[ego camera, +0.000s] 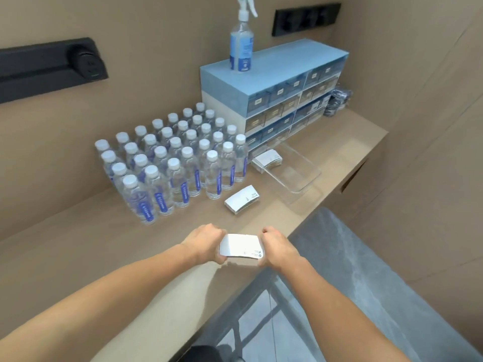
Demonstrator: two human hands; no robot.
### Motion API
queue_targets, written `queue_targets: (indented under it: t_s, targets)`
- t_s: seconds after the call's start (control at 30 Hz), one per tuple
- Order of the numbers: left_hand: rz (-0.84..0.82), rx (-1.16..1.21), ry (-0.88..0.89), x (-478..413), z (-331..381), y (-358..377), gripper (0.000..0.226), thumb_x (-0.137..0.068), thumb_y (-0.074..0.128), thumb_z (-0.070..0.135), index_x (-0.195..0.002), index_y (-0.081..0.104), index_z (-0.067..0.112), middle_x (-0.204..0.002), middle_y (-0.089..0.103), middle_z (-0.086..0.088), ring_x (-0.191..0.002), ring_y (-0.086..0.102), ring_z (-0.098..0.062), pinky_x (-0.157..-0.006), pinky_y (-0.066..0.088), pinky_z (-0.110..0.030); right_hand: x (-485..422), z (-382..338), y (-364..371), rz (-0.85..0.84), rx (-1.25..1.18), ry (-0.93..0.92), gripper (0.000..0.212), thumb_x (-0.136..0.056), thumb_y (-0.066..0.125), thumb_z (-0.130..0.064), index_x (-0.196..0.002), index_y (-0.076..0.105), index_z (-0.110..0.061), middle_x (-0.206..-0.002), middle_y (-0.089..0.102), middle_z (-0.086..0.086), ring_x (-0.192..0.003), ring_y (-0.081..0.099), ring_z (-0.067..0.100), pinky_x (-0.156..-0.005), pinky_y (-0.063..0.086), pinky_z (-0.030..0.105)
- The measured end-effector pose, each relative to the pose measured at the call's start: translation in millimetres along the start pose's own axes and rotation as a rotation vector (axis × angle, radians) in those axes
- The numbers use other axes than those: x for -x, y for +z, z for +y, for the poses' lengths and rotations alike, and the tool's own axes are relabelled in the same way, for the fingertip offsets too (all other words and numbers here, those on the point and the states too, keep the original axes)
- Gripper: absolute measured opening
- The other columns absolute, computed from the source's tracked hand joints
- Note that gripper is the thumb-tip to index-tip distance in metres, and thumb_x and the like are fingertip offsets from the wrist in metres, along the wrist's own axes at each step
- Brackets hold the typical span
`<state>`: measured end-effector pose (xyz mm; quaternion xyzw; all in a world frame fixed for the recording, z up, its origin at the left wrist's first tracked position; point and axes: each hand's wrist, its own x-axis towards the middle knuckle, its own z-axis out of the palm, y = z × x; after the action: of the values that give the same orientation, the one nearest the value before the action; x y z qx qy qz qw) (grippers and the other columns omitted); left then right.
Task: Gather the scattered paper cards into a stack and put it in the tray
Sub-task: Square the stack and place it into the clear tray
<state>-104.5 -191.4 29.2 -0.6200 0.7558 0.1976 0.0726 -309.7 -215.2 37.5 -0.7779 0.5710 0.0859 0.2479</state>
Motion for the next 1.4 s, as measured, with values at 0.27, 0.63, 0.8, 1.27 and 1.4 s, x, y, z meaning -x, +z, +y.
queue_targets:
  t_s: [0.27,0.63,0.8,1.27,1.4]
  targets:
    - [0.076,-0.004,-0.053,-82.2,3.7,-14.7,0.047,-0.062,0.069,0.046,-0.094,0.059,0.014,-0.097,0.066,-0.007,-0.090,0.064,-0.030,-0.069,0.047,-0.033,-77.7,39.7,-44.1,-0.004,0.104,-0.101,0.044,-0.068,0.084,-0.019,-0.097,0.053,-0.007,-0.112,0.048,0.006,-0.101,0.058,0.031,-0.084,0.051,0.037]
    - [0.151,0.343,-0.490,-158.5,-22.0,-13.1,0.041,-0.067,0.071,0.041,-0.101,0.060,0.021,-0.099,0.065,0.001,-0.085,0.060,-0.023,-0.058,0.033,-0.022,-225.9,36.8,-86.0,-0.122,0.294,-0.423,0.039,-0.070,0.077,-0.015,-0.102,0.059,-0.004,-0.115,0.049,0.010,-0.105,0.059,0.034,-0.088,0.053,0.040]
    - [0.109,0.387,-0.635,-163.2,-15.4,-16.4,0.041,-0.068,0.072,0.036,-0.103,0.062,0.016,-0.106,0.064,-0.004,-0.089,0.061,-0.025,-0.064,0.038,-0.023,-250.4,36.5,-88.7,-0.226,0.309,-0.496,0.039,-0.070,0.075,-0.014,-0.102,0.056,-0.006,-0.123,0.046,0.006,-0.105,0.061,0.034,-0.092,0.053,0.041]
    - [0.115,0.500,-0.791,-172.0,2.2,-13.9,0.041,-0.070,0.072,0.032,-0.101,0.057,0.012,-0.104,0.061,-0.007,-0.089,0.062,-0.028,-0.074,0.053,-0.032,-295.0,43.9,-88.8,-0.357,0.300,-0.655,0.059,-0.073,0.076,-0.015,-0.125,0.052,-0.003,-0.135,0.045,0.008,-0.115,0.056,0.033,-0.100,0.049,0.035]
    - [0.068,0.479,-0.806,-167.6,8.4,-14.8,0.039,-0.070,0.071,0.030,-0.100,0.056,0.010,-0.103,0.061,-0.008,-0.090,0.063,-0.029,-0.076,0.054,-0.034,-291.7,42.6,-89.0,-0.393,0.345,-0.677,0.050,-0.073,0.075,-0.019,-0.117,0.056,-0.004,-0.138,0.041,0.008,-0.117,0.054,0.032,-0.099,0.048,0.034]
